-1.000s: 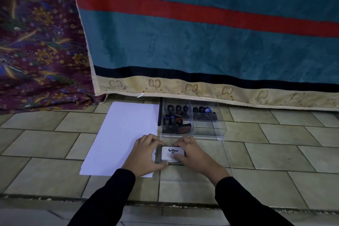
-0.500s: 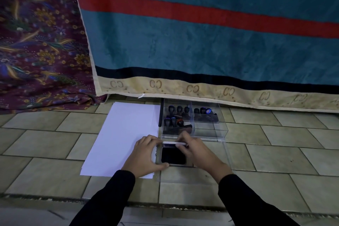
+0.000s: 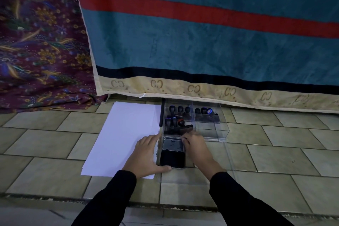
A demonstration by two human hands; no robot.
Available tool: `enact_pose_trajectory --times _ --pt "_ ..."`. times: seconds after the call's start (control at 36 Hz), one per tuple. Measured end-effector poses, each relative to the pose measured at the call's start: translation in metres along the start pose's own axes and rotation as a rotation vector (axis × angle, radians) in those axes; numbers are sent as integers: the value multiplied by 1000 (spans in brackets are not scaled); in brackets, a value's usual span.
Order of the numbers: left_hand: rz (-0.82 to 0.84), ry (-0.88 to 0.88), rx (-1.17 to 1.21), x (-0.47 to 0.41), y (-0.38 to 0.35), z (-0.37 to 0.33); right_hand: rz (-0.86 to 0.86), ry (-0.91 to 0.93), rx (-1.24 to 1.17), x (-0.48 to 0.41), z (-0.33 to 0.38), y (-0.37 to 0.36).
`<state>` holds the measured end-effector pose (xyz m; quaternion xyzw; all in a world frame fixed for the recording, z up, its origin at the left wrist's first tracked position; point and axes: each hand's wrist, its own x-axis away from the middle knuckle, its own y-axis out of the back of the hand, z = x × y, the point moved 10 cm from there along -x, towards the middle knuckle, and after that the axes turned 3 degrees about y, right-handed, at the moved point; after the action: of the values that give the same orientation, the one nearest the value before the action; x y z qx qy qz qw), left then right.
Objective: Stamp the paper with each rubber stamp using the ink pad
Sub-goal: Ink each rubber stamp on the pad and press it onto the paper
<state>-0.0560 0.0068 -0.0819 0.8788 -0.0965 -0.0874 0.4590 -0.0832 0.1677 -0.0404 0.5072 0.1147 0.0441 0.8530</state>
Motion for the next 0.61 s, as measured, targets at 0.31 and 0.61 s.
enact_pose_trajectory --times 0.31,0.61 --pt "-19 -8 -77 -1 0 -1 -69 -50 14 -56 -5 50" --pt "-27 -46 -83 0 2 -6 324 -50 314 -92 -1 -8"
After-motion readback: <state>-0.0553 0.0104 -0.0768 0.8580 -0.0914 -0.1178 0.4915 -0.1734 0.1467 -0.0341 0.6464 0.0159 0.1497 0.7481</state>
